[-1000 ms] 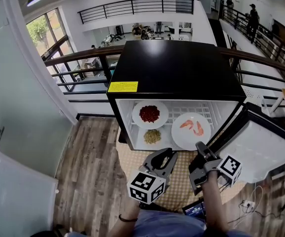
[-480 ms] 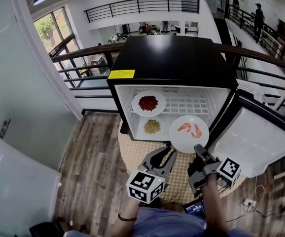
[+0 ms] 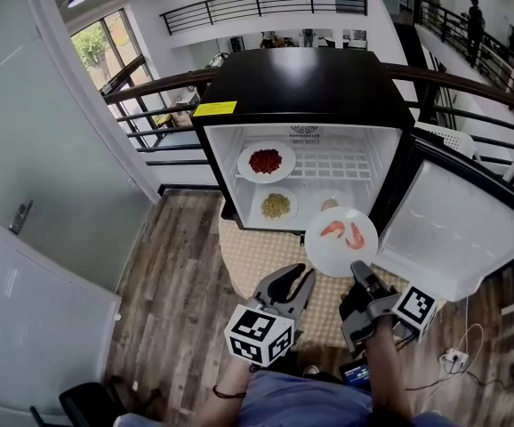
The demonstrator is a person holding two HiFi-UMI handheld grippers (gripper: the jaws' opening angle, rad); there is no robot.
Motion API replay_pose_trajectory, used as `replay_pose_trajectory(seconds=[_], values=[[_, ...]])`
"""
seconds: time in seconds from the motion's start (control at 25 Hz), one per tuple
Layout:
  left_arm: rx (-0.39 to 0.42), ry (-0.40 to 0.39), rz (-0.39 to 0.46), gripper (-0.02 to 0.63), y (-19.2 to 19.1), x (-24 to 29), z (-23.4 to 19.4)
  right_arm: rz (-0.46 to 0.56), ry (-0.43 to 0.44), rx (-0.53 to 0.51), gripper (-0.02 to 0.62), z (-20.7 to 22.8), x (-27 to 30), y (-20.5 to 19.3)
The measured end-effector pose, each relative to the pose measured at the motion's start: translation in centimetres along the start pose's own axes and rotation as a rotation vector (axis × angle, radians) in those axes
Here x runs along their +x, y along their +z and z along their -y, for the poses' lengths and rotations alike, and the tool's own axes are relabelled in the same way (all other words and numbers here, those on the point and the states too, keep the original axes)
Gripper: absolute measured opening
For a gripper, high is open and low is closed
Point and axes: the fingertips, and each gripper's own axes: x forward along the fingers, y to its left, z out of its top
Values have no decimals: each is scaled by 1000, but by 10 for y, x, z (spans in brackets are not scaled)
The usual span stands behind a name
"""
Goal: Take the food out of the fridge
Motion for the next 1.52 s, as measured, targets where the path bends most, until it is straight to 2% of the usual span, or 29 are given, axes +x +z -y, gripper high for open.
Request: replay_pose_trajectory(seconds=[0.28, 0.4, 0.56, 1.0, 1.32, 1.52], values=[[-49, 41, -23, 72, -31, -22, 24, -35, -2, -1, 23, 18, -39, -10], [-83, 44, -14, 72, -37, -29, 33, -41, -6, -1, 23, 25, -52, -12], [-88, 54, -7, 72, -40, -34, 44, -54, 2, -13, 23, 25, -63, -13], [-103, 100, -52, 72, -46, -45, 41, -116, 35, 10, 23, 19, -55, -24], [-126, 118, -87, 81, -60, -58, 35, -145, 27, -18, 23, 19, -51, -40], [-172, 89, -111, 94, -74, -70, 35, -160, 0, -15, 23, 29, -56, -59]])
